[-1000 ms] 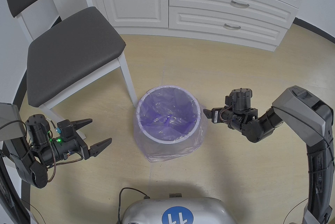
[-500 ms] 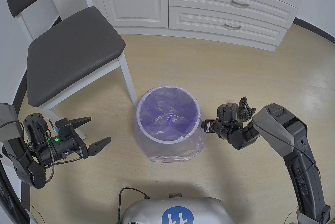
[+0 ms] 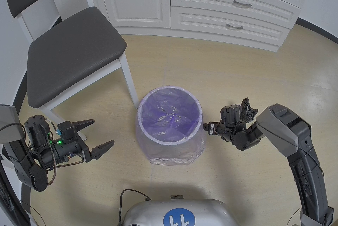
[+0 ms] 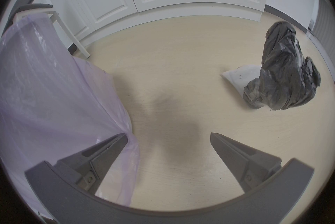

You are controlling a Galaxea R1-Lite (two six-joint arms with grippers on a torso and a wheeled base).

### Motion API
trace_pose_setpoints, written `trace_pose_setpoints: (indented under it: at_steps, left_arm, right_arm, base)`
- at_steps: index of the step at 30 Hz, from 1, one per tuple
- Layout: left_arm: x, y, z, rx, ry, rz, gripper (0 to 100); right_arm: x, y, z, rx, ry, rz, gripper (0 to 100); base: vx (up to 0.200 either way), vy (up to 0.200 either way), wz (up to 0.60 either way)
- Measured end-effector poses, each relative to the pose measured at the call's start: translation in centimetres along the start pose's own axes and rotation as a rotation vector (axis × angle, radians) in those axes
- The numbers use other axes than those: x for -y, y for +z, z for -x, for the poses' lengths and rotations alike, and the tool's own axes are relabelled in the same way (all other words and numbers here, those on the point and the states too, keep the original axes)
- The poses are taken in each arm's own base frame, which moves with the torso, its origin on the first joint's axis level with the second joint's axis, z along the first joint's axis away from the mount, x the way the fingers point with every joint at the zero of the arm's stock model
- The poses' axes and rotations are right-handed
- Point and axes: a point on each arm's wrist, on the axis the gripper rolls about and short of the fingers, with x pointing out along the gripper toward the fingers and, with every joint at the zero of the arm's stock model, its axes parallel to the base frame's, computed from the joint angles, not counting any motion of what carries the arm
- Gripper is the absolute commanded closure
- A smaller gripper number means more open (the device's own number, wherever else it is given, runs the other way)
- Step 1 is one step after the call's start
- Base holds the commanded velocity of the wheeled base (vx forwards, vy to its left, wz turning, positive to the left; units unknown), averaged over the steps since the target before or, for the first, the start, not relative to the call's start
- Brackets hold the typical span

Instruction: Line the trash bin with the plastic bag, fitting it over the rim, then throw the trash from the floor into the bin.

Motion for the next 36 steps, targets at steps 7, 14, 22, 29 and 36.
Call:
trace_pose_setpoints:
  at_steps: [7, 14, 22, 29, 36]
  left_arm:
    - [0.4, 0.6, 0.6, 0.01, 0.0, -0.001, 0]
    - [1.5, 2.2, 2.1, 0.048, 0.007, -0.016, 0]
    - [2.1, 4.7, 3.9, 0.102, 0.234, -0.006, 0]
    - [2.8, 8.1, 5.5, 0.205, 0.575, 0.041, 0]
    - [5.0, 9.2, 8.5, 0.22, 0.588, 0.074, 0]
  right_arm:
    - [-0.3, 4.3, 5.3, 0.029, 0.013, 0.024, 0]
    - [-0.1, 9.1, 13.5, 0.132, 0.039, 0.089, 0]
    - [1.9, 11.3, 23.6, 0.224, 0.017, 0.16, 0]
    - [4.8, 13.3, 27.3, 0.249, -0.069, 0.183, 0]
    - [6.8, 15.1, 29.5, 0.269, -0.127, 0.175, 0]
  base:
    - [0.0, 0.0, 0.0]
    - [0.0, 0.0, 0.0]
    - [0.0, 0.0, 0.0]
    - [0.0, 0.0, 0.0]
    - [0.0, 0.0, 0.0]
